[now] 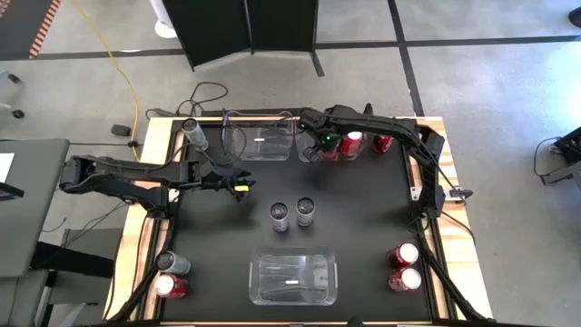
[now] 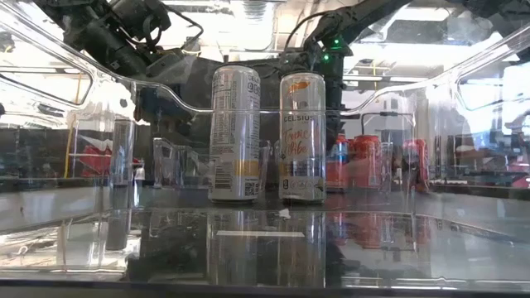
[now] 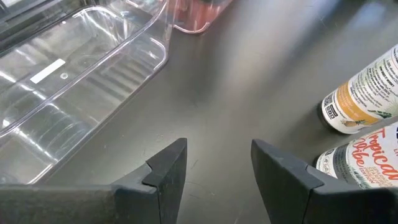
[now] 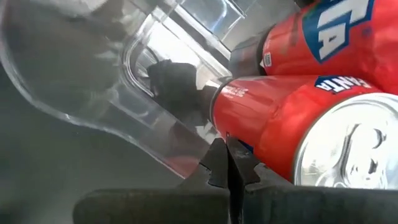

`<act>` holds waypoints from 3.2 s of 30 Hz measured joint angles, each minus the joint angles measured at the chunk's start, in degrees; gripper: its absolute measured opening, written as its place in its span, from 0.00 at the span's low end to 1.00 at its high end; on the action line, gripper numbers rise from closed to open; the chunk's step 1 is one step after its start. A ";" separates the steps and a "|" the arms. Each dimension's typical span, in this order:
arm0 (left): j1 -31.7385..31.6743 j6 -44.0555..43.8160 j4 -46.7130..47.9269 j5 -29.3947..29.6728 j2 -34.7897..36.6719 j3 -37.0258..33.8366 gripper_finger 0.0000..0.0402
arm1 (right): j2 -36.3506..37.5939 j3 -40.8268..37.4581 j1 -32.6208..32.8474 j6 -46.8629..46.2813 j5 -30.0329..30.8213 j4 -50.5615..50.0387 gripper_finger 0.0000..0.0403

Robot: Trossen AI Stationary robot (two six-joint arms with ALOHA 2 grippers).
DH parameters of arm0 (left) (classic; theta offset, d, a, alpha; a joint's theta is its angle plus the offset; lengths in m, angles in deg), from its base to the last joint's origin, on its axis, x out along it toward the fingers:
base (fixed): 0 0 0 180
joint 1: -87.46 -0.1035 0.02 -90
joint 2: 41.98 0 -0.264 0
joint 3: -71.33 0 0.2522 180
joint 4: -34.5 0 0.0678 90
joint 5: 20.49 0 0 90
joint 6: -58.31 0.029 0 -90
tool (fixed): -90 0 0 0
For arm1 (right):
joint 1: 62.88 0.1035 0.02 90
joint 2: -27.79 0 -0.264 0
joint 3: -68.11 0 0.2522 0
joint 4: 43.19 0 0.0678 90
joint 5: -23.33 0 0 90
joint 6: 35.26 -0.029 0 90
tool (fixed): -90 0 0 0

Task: Sort soda cans
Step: Put the orange soda can into the top right transparent bin, then put the top white soda can into the top left transparent bin

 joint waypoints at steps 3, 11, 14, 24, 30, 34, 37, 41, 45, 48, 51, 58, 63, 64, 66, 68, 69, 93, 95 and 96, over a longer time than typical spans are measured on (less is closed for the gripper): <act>0.00 -0.33 0.00 0.00 0.00 0.00 0.43 | 0.18 0.00 0.67 0.62 -0.07 0.22 0.01; -0.15 -7.01 -0.01 -0.03 1.96 2.66 0.43 | 4.76 0.00 1.30 -0.78 -0.74 3.88 0.11; -1.58 -8.89 2.86 -0.07 4.27 5.25 0.43 | 7.50 0.00 0.58 -0.36 -0.73 4.47 0.16; -14.21 -9.85 39.26 9.96 9.47 22.15 0.48 | 16.92 0.00 -1.51 1.10 -0.78 7.76 0.27; -22.10 -8.01 43.24 10.08 8.12 26.92 0.64 | 19.14 0.00 -0.72 2.09 -0.79 10.60 0.32; -26.31 -4.53 41.77 10.51 6.92 28.51 0.77 | 19.12 0.00 0.55 2.65 -0.79 10.62 0.39; -31.21 -5.91 42.53 11.88 5.62 28.61 0.86 | 19.12 0.00 1.43 2.74 -0.90 9.63 0.46; -39.64 -7.52 47.33 7.06 1.98 28.61 0.94 | 19.12 0.00 2.13 2.70 -2.29 8.36 0.55; -43.06 -4.71 48.50 6.44 -1.66 28.62 0.99 | 19.10 0.00 2.11 3.13 -2.44 8.02 0.62; -42.87 -4.78 48.04 7.44 -3.46 28.75 0.99 | 19.10 0.00 2.04 3.11 -2.47 7.92 0.63; -42.91 -7.18 47.31 9.73 -4.59 28.74 0.99 | 19.10 0.00 2.06 3.13 -2.59 7.03 0.64; -42.82 -11.88 45.33 13.00 -5.66 28.74 0.99 | 19.10 0.00 2.01 3.32 -2.69 5.64 0.64; -42.76 -14.08 44.44 14.88 -6.46 28.74 0.99 | 19.10 -0.02 1.30 4.00 -2.69 5.62 0.64; -42.50 -14.61 44.28 15.36 -6.70 28.74 0.99 | 19.10 -0.02 1.17 4.12 -2.69 5.62 0.64; -42.40 -15.90 44.21 16.66 -7.37 28.74 0.99 | 19.10 -0.01 0.82 4.32 -2.70 5.50 0.64; -42.18 -16.17 44.30 18.04 -8.08 28.74 0.99 | 19.09 -0.02 0.57 5.17 -2.74 5.11 0.64; -42.08 -16.17 44.59 18.67 -8.47 28.74 0.99 | 19.08 -0.01 0.43 5.49 -2.78 4.81 0.64; -42.29 -21.98 48.81 18.95 -16.65 28.33 0.97 | 19.08 -0.02 -5.98 12.97 -3.80 3.16 0.64; -42.32 -22.17 48.85 19.02 -16.75 28.33 0.93 | 19.08 -0.02 -6.34 13.10 -3.82 2.98 0.63; -42.32 -22.16 48.81 19.02 -16.76 28.33 0.89 | 19.08 -0.02 -6.38 13.10 -3.82 3.00 0.63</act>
